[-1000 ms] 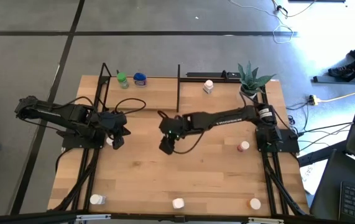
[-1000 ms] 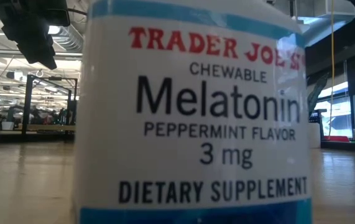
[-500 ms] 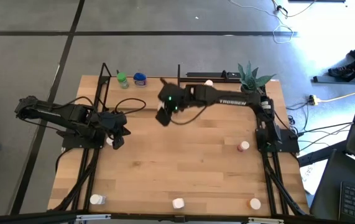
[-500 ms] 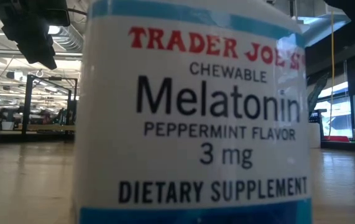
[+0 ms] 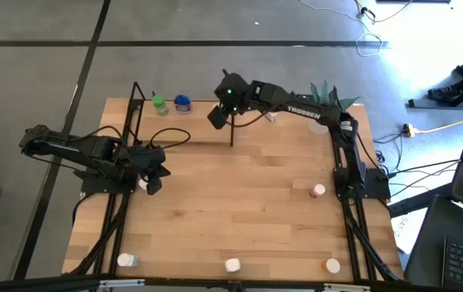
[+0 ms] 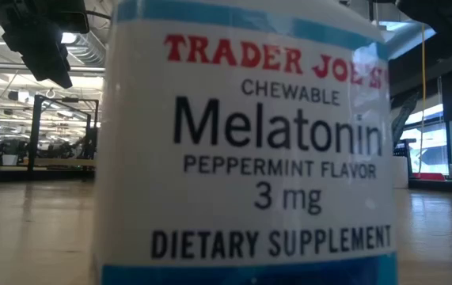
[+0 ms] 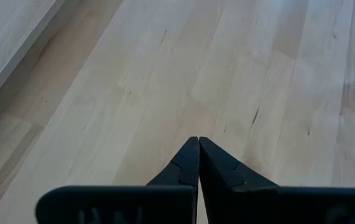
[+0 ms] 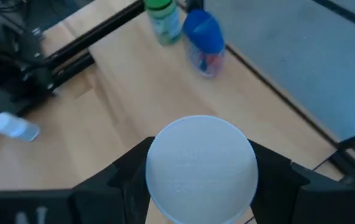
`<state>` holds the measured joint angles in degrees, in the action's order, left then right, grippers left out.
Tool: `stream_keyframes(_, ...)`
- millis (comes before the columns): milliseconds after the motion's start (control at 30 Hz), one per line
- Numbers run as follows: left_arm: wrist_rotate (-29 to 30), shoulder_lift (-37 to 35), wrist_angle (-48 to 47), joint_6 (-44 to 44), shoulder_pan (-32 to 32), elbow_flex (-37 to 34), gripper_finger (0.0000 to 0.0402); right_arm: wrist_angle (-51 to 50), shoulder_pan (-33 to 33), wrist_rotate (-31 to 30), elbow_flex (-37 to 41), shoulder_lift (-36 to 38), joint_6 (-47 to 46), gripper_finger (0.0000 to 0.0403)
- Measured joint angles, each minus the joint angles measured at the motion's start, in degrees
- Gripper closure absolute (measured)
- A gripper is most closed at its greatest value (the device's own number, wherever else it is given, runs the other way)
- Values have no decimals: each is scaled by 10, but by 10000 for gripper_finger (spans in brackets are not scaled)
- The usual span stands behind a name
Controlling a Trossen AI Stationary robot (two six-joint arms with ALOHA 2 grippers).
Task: Pick and place medicine bottles onto shelf by color
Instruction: Put the orange pill bottle on the shelf
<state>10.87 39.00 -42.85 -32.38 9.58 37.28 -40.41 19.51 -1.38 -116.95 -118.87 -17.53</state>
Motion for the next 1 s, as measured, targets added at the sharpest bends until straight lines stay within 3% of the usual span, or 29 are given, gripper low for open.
stream_keyframes(400,0,0,0,0,0,0,401,116,28,41,0,-6,15,193)
stream_keyframes(1000,0,0,0,0,0,0,401,99,1,45,0,-82,17,193)
